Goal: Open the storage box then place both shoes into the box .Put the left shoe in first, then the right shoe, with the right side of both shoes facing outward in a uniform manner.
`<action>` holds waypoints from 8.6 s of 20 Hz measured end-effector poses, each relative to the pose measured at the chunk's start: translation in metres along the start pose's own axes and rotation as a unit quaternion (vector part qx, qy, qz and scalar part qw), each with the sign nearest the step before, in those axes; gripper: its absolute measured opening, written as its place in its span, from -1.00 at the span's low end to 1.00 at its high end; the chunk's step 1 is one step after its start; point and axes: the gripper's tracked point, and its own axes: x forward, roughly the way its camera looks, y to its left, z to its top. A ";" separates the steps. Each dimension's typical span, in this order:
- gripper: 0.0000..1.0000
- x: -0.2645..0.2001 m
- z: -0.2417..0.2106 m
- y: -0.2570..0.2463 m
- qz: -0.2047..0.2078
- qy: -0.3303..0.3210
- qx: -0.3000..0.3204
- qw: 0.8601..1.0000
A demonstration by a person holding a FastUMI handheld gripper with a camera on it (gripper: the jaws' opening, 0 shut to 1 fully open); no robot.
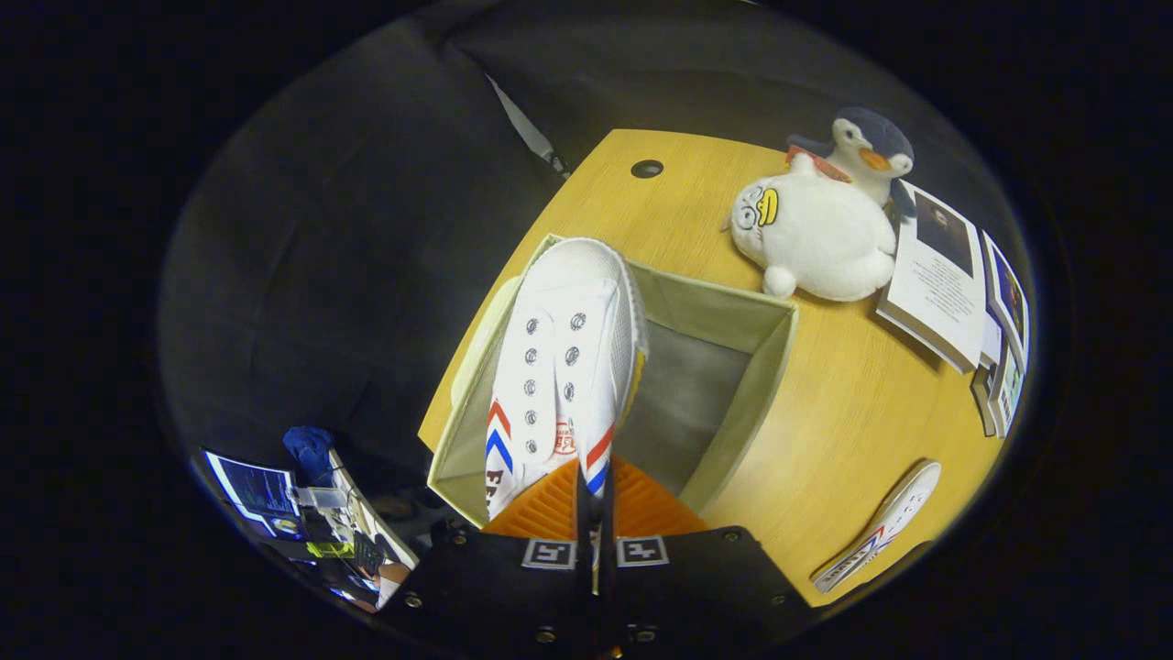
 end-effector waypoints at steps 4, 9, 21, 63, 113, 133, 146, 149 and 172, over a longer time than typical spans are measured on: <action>0.53 -0.001 0.018 0.003 0.008 -0.032 -0.018 0.999; 0.95 -0.031 0.024 0.000 0.016 -0.050 -0.010 0.999; 0.95 -0.089 -0.005 -0.071 0.034 -0.084 0.062 0.994; -0.41 -0.036 -0.255 -0.387 -0.137 0.057 0.210 0.966; -0.98 -0.068 0.006 -0.038 0.004 -0.012 0.016 1.000; 0.95 -0.059 0.018 -0.019 0.010 -0.036 0.013 0.999; 0.95 -0.206 -0.001 -0.129 -0.071 -0.217 0.071 0.971; 0.95 -0.246 0.004 -0.158 -0.111 -0.315 0.067 0.940; 0.95 -0.434 -0.043 -0.173 -0.245 -0.601 0.026 0.760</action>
